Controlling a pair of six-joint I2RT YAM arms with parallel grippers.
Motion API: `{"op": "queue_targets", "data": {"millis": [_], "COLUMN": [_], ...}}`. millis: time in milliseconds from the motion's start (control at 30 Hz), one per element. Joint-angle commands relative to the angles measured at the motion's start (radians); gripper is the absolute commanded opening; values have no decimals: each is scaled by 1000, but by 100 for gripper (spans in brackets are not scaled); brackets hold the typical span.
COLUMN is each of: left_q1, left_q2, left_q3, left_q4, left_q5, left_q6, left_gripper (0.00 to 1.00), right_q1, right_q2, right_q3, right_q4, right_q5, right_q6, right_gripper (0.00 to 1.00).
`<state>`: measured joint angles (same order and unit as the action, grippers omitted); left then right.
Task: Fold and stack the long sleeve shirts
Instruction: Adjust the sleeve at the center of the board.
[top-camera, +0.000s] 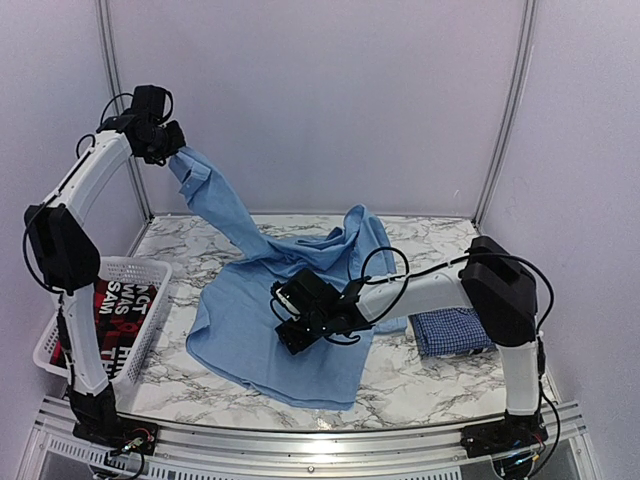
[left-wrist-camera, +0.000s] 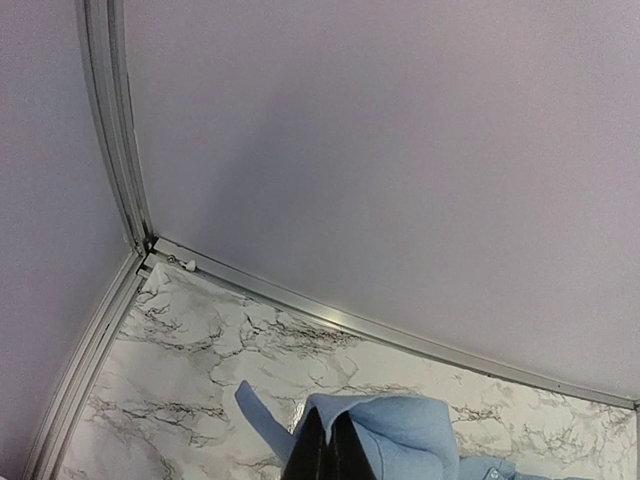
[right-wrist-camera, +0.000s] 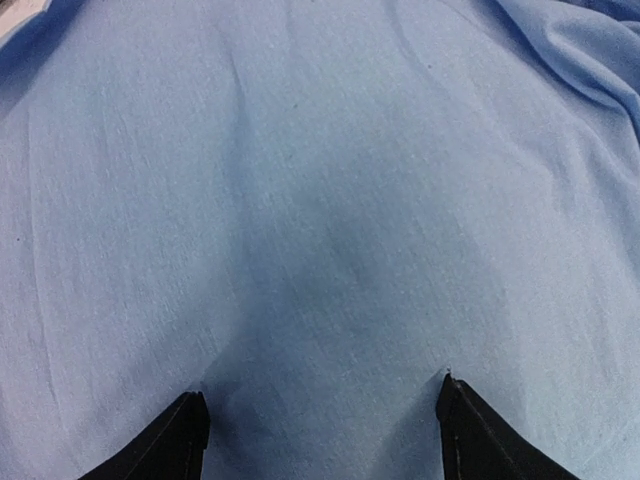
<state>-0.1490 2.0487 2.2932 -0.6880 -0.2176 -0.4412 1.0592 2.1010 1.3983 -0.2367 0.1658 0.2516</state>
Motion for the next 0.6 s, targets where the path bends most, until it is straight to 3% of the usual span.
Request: {"op": "queue_targets", "data": {"millis": [0, 233, 467, 567], "left_q1": [14, 14, 14, 14], "left_q2": [48, 102, 175, 203], "left_q3": [35, 35, 28, 29], "left_q4": [34, 77, 132, 158], "left_q5": [-19, -23, -50, -42], "left_q6": [0, 10, 33, 30], "left_gripper": [0, 1, 8, 15], "right_q1": [31, 38, 37, 38], "right_q2": [39, 37, 2, -29], "right_q3": [44, 2, -84, -133], "right_q4": [-26, -31, -30, -25], "right_q5": [55, 66, 60, 56], "right_q6": [-11, 3, 19, 27], "right_gripper": [75, 75, 75, 75]}}
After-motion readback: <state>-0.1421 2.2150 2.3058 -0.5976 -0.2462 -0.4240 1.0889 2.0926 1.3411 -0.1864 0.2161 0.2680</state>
